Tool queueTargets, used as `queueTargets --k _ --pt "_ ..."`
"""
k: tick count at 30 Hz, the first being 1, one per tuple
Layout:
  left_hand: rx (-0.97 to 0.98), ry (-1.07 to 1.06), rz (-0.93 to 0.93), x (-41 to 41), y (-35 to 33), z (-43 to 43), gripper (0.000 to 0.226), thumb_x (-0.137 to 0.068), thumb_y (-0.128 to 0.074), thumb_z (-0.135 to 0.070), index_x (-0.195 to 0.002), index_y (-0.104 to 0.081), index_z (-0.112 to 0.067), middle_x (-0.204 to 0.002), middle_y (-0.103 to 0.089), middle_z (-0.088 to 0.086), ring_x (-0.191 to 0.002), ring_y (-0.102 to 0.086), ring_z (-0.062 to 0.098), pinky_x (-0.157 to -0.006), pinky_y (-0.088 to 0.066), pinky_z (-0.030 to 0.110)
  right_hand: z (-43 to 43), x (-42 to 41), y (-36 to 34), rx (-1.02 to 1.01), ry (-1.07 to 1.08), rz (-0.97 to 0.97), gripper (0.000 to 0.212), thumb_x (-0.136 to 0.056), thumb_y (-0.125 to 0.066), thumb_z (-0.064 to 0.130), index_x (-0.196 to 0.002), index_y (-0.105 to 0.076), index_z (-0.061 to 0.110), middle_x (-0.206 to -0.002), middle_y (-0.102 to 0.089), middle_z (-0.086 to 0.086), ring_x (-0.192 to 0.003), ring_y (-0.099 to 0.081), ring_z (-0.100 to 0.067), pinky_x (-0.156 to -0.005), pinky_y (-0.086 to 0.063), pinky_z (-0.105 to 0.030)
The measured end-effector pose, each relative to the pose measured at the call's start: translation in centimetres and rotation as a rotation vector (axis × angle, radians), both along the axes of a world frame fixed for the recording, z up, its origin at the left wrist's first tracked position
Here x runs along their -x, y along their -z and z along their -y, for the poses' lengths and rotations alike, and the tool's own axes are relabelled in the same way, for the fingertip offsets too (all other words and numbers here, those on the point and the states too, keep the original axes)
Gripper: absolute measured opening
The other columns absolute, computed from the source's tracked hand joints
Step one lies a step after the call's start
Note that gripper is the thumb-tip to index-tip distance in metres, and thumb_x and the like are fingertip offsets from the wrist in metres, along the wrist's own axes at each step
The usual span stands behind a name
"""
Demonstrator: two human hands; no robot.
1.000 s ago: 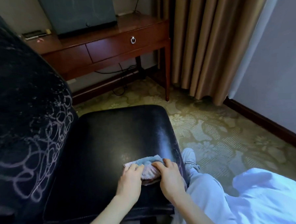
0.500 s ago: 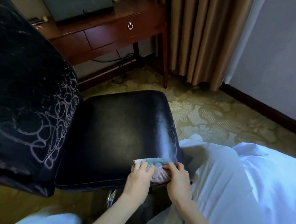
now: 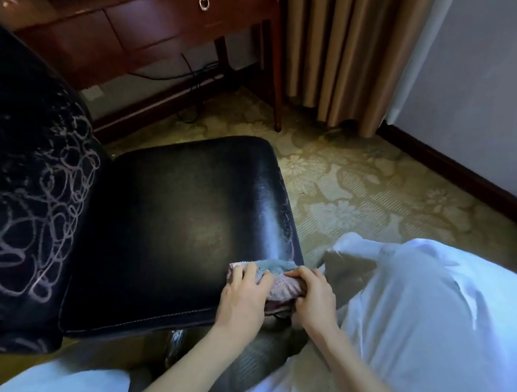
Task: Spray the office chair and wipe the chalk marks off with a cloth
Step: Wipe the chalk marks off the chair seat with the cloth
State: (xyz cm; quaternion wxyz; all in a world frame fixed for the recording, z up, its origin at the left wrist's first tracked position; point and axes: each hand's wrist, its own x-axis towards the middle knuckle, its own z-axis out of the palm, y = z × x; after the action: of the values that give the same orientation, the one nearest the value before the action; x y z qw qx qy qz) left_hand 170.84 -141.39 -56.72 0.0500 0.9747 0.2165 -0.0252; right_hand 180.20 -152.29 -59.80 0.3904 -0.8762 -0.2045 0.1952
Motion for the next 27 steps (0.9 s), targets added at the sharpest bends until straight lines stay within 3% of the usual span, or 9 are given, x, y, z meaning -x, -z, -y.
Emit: queueTargets --k 3,5,7,11,18,23,27 --pt "0.037 -0.028 0.023 -2.2 -0.4 -1.1 0.042 -0.056 -0.077 -0.007 -0.096 -0.065 -0.017 -0.097 -0.057 0.007 -0.092 -0.059 0.031 -0.051 -0.05 0.033 -1.0 -1.9 0.2 -0.05 0.014 0.039 0.055 -0.06 -0.044 -0.005 -0.101 -0.07 0.021 -0.101 -0.061 -0.001 -0.094 -0.056 -0.022 -0.064 -0.025 -0.021" --pt "0.041 -0.057 0.001 -4.2 -0.7 -1.8 0.036 -0.079 -0.059 -0.007 -0.114 -0.058 -0.019 -0.115 -0.049 0.006 -0.111 -0.047 0.03 -0.071 -0.05 0.035 -1.9 -3.9 0.5 -0.028 -0.014 0.055 0.056 -0.063 -0.046 -0.009 -0.104 -0.068 0.023 -0.103 -0.06 0.001 -0.096 -0.055 -0.02 -0.066 -0.025 -0.023" --pt "0.025 -0.076 -0.006 -6.3 -0.5 -2.9 0.038 -0.089 -0.045 -0.007 -0.124 -0.048 -0.021 -0.126 -0.04 0.003 -0.12 -0.036 0.026 -0.083 -0.045 0.034 -3.1 -6.5 0.9 -0.018 -0.057 0.057 0.059 -0.063 -0.048 -0.011 -0.104 -0.067 0.027 -0.104 -0.061 0.003 -0.098 -0.055 -0.019 -0.072 -0.032 -0.026" --pt "0.009 -0.128 0.027 -10.7 -0.4 -6.1 0.035 -0.09 -0.046 -0.007 -0.122 -0.048 -0.022 -0.124 -0.039 0.004 -0.115 -0.038 0.026 -0.082 -0.042 0.034 -6.6 -12.6 1.6 -0.053 -0.184 0.059 0.061 -0.057 -0.051 -0.007 -0.102 -0.068 0.03 -0.105 -0.066 0.0 -0.104 -0.058 -0.024 -0.086 -0.046 -0.034" --pt "-0.01 -0.182 0.047 -15.5 -0.1 -9.2 0.031 -0.09 -0.05 -0.01 -0.12 -0.049 -0.018 -0.119 -0.043 0.008 -0.107 -0.042 0.027 -0.079 -0.04 0.032 -10.3 -18.1 1.7 -0.008 -0.242 0.047 0.061 -0.063 -0.053 -0.006 -0.111 -0.065 0.029 -0.112 -0.065 -0.002 -0.107 -0.056 -0.023 -0.082 -0.04 -0.027" --pt "-0.031 -0.184 0.095 -15.6 0.4 -9.4 0.03 -0.09 -0.052 -0.012 -0.119 -0.048 -0.019 -0.116 -0.042 0.006 -0.104 -0.041 0.024 -0.072 -0.031 0.027 -10.8 -18.9 1.9 -0.012 -0.258 0.042 0.063 -0.058 -0.055 -0.007 -0.107 -0.066 0.032 -0.109 -0.065 0.001 -0.105 -0.056 -0.021 -0.086 -0.044 -0.031" --pt "-0.045 -0.174 0.11 -14.6 0.6 -8.8 0.027 -0.093 -0.047 -0.011 -0.118 -0.048 -0.019 -0.114 -0.044 0.005 -0.104 -0.042 0.024 -0.07 -0.033 0.027 -10.1 -17.8 1.9 -0.001 -0.25 0.064 0.06 -0.06 -0.054 -0.007 -0.105 -0.065 0.032 -0.106 -0.064 -0.001 -0.102 -0.056 -0.023 -0.082 -0.042 -0.03"
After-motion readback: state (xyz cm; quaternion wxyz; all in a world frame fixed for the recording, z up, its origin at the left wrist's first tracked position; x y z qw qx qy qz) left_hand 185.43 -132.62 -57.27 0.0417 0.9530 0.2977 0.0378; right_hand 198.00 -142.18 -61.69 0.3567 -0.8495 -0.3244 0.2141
